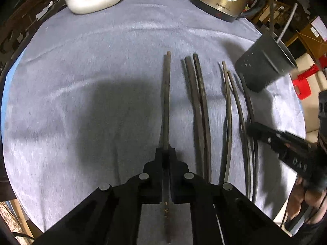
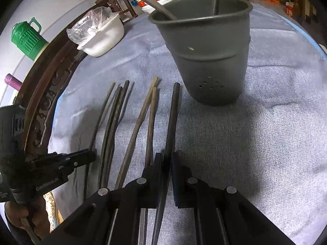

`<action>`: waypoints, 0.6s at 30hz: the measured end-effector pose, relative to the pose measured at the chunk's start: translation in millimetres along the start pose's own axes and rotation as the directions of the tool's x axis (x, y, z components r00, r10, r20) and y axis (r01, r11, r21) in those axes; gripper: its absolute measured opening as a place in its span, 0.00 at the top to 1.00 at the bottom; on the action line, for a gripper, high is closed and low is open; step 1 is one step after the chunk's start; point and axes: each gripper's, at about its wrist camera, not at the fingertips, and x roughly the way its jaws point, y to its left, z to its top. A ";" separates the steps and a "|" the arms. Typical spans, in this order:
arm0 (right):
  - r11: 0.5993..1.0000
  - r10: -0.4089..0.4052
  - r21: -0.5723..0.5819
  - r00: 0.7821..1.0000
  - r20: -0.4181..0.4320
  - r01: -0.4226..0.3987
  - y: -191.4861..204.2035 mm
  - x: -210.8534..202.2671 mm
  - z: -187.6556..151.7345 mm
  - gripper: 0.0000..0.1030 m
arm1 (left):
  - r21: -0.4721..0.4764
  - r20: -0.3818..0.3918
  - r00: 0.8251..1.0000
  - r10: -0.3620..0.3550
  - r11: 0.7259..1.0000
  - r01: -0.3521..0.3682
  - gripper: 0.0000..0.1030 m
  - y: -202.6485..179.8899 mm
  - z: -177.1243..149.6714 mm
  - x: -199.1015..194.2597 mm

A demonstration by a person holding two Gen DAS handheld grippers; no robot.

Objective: Organize utensils
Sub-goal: 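Lower the left tool onto the pile and grasp one chopstick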

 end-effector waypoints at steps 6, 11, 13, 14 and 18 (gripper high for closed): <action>0.999 -0.021 -0.047 0.998 -0.056 0.019 1.5 -6.5 -16.3 0.90 | -0.031 -0.043 0.999 -0.014 0.999 0.013 0.95 18.7 -41.3 -12.3; 0.999 -0.041 -0.038 0.995 -0.091 0.038 0.8 -5.2 -8.1 0.82 | -0.061 -0.054 0.998 -0.036 0.998 0.032 0.89 23.8 -36.6 -17.3; 0.999 -0.049 -0.023 0.995 -0.084 0.047 2.3 -3.0 1.7 0.70 | -0.069 -0.038 0.999 -0.013 0.998 0.010 0.72 25.0 -25.7 -18.1; 0.998 -0.054 -0.019 0.995 -0.084 0.053 3.2 -0.6 6.0 0.58 | -0.066 -0.035 0.999 -0.010 0.998 0.007 0.66 24.8 -19.2 -16.9; 0.992 -0.113 -0.073 0.989 -0.100 0.106 17.9 6.7 17.4 0.50 | -0.042 -0.059 0.998 0.029 0.999 -0.031 0.66 23.2 -2.5 -5.6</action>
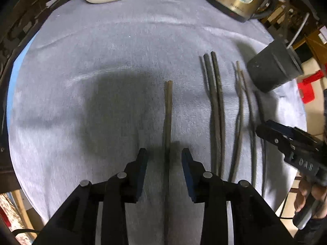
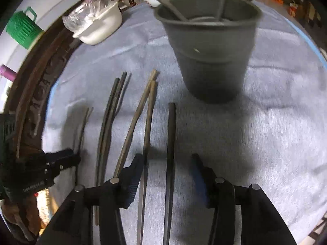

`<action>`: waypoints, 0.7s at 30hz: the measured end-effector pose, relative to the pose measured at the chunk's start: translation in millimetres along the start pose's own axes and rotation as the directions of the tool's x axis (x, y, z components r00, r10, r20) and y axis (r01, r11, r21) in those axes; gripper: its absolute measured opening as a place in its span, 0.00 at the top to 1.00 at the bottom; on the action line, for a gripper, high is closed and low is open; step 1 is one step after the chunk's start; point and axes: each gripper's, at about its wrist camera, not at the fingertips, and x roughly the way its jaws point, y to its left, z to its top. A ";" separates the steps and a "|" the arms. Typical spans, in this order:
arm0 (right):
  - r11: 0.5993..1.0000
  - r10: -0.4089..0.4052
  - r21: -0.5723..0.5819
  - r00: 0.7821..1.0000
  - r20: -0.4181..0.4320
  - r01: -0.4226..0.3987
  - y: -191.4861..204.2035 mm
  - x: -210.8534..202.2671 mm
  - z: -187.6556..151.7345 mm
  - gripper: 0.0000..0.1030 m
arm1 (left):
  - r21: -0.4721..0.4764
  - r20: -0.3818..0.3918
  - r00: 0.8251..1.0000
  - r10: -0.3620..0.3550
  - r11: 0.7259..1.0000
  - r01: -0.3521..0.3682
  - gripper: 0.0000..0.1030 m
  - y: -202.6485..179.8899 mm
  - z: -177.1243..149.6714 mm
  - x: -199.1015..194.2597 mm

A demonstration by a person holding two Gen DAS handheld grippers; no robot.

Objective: Organize utensils
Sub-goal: 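Lower the left tool onto the pile and grasp one chopstick, then lift both held chopsticks and carry them over the grey cup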

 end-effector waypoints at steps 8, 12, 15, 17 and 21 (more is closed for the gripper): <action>0.996 -0.063 -0.067 0.997 -0.047 0.060 4.6 3.2 8.9 0.93 | 0.006 -0.051 0.996 -0.069 0.998 0.069 0.95 4.5 14.9 5.6; 0.999 -0.005 -0.045 0.997 0.074 0.008 7.3 -26.1 -5.2 0.93 | -0.032 0.049 0.991 -0.124 0.992 0.126 0.95 15.7 10.2 -18.1; 1.000 0.022 -0.023 0.974 0.225 -0.017 9.7 -63.3 -15.4 0.93 | -0.046 0.212 0.970 -0.121 0.990 0.134 0.95 20.6 3.6 -53.0; 1.000 0.023 0.011 0.937 0.350 -0.029 7.0 -90.6 -21.1 0.93 | -0.062 0.364 0.923 -0.121 0.986 0.154 0.95 24.1 -1.3 -84.1; 0.992 -0.077 0.128 0.769 0.635 -0.007 -7.9 -146.3 -40.3 0.93 | -0.090 0.604 0.796 -0.047 0.988 0.126 0.95 25.6 -10.3 -124.5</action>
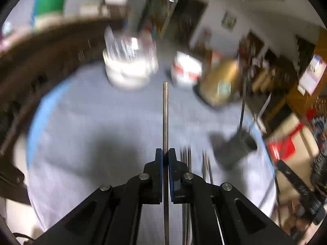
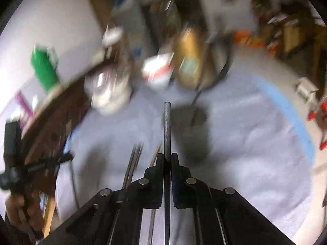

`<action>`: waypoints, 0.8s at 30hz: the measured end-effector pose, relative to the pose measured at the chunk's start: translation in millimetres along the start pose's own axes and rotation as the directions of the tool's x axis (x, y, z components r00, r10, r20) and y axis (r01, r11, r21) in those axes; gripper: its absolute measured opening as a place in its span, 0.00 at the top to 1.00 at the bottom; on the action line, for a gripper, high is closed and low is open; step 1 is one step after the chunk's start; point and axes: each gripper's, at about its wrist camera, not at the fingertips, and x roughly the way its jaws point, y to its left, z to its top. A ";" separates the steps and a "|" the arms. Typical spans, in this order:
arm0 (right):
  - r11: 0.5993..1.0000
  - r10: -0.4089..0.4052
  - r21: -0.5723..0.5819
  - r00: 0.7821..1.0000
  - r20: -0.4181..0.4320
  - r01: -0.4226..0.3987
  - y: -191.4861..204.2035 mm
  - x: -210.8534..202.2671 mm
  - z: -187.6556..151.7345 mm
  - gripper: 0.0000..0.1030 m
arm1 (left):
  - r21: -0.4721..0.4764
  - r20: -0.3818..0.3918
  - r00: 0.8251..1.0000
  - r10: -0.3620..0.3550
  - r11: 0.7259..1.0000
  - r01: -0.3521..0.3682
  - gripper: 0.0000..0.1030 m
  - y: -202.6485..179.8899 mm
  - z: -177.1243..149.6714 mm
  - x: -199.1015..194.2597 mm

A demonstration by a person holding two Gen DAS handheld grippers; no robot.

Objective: Organize utensils
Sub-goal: 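Lift both held chopsticks and carry them over the grey cup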

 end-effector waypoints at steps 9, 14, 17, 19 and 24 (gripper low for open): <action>0.986 -0.164 0.007 0.942 0.294 0.169 1.9 10.6 3.7 0.93 | -0.019 0.283 0.951 0.126 0.992 -0.126 0.95 -12.1 -5.9 4.1; 0.973 -0.197 -0.049 0.927 0.319 0.224 3.7 15.4 -3.4 0.93 | 0.035 0.332 0.923 0.192 0.976 -0.215 0.95 -16.1 -19.4 8.5; 0.969 -0.190 -0.089 0.924 0.332 0.232 8.0 2.2 -12.9 0.93 | 0.036 0.311 0.930 0.194 0.976 -0.216 0.95 -11.7 -29.3 10.9; 0.971 -0.174 -0.099 0.926 0.336 0.219 10.6 -9.6 -15.8 0.93 | 0.033 0.302 0.934 0.190 0.977 -0.210 0.95 -6.4 -36.8 6.7; 0.968 -0.138 -0.149 0.927 0.349 0.201 17.6 -33.6 -31.5 0.93 | 0.043 0.312 0.934 0.175 0.979 -0.197 0.94 1.8 -56.3 -16.8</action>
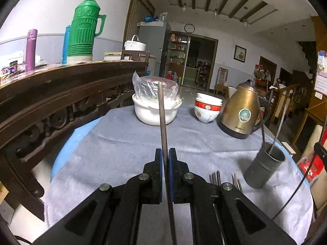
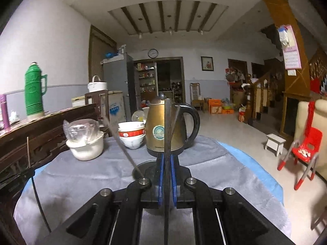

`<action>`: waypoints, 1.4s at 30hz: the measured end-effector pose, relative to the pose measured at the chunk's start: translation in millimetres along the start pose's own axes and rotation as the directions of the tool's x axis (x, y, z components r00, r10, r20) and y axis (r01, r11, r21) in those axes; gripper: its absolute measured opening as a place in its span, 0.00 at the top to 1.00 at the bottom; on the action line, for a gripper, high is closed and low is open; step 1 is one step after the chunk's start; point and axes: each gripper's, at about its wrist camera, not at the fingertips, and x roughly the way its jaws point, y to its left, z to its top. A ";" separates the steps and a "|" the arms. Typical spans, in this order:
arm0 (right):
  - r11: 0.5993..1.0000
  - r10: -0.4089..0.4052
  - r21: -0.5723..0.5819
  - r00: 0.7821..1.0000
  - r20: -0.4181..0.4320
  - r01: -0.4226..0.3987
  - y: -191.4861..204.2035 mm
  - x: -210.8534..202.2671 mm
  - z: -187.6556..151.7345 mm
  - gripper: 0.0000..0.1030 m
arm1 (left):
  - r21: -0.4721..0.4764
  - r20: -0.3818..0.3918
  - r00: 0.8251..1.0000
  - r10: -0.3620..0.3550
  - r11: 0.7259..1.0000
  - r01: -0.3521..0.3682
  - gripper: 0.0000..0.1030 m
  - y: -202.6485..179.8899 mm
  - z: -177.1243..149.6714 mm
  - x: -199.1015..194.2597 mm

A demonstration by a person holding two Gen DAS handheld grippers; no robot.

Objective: Organize utensils
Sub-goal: 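Lift both held chopsticks and carry them over the grey cup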

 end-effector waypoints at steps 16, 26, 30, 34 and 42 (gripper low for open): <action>1.000 0.027 0.016 0.999 -0.025 -0.027 -8.2 -56.7 -12.2 0.93 | 0.077 0.050 0.996 -0.071 0.995 0.067 0.93 7.3 -22.0 -88.5; 0.997 0.043 0.069 0.999 -0.031 -0.041 -20.5 -56.4 -4.0 0.93 | 0.028 0.015 0.992 -0.122 0.992 0.122 0.95 10.5 -8.7 -93.5; 0.994 0.046 0.098 0.999 0.006 -0.046 -31.4 -60.5 13.6 0.93 | -0.026 0.048 0.984 -0.169 0.985 0.171 0.95 7.6 19.8 -90.2; 0.989 0.056 0.131 0.997 0.053 -0.062 -42.6 -63.1 38.4 0.93 | -0.083 0.088 0.964 -0.250 0.963 0.258 0.95 -2.7 55.7 -85.8; 0.976 0.106 0.179 0.987 0.117 -0.126 -54.8 -45.7 92.5 0.93 | -0.165 0.131 0.905 -0.405 0.891 0.422 0.95 -50.0 120.7 -58.6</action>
